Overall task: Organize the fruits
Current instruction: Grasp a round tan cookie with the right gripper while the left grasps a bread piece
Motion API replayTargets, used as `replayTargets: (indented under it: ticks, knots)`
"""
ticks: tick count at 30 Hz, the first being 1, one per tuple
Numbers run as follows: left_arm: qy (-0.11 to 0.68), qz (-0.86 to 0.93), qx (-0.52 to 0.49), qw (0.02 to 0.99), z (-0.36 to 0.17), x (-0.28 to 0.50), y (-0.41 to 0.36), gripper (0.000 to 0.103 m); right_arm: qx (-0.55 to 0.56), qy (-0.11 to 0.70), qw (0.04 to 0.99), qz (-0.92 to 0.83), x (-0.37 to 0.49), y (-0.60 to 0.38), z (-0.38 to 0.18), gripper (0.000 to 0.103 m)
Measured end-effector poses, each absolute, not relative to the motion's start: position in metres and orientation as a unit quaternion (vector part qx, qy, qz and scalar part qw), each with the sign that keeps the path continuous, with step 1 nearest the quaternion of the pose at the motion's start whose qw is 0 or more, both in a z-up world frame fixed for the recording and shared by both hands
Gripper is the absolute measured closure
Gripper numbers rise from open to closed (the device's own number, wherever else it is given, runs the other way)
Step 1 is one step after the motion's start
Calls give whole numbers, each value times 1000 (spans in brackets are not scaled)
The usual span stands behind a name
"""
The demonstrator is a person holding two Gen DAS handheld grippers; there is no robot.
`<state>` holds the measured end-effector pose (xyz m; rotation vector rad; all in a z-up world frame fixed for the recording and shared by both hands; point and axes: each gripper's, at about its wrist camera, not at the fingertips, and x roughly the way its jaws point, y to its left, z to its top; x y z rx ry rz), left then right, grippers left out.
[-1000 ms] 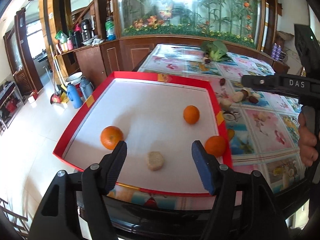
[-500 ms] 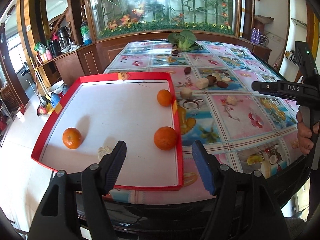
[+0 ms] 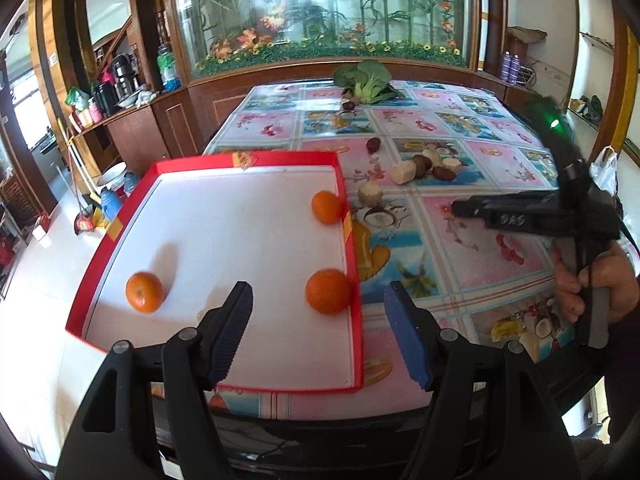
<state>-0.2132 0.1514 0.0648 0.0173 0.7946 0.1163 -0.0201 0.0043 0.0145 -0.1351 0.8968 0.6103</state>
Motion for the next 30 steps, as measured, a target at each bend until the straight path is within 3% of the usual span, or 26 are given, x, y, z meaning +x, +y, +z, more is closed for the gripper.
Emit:
replayTargets:
  ticks: [11, 12, 15, 30]
  knots:
    - [406, -43, 50, 912, 71, -126, 117, 34, 51, 432, 863, 257, 7, -37, 22, 82]
    - [414, -53, 51, 907, 67, -115, 114, 37, 65, 437, 860, 256, 10, -41, 22, 82]
    - [443, -70, 61, 892, 54, -86, 110, 59, 82, 442, 857, 253, 13, -47, 22, 82]
    - [486, -49, 102, 867, 18, -27, 111, 59, 93, 449, 845, 276, 14, -45, 22, 82]
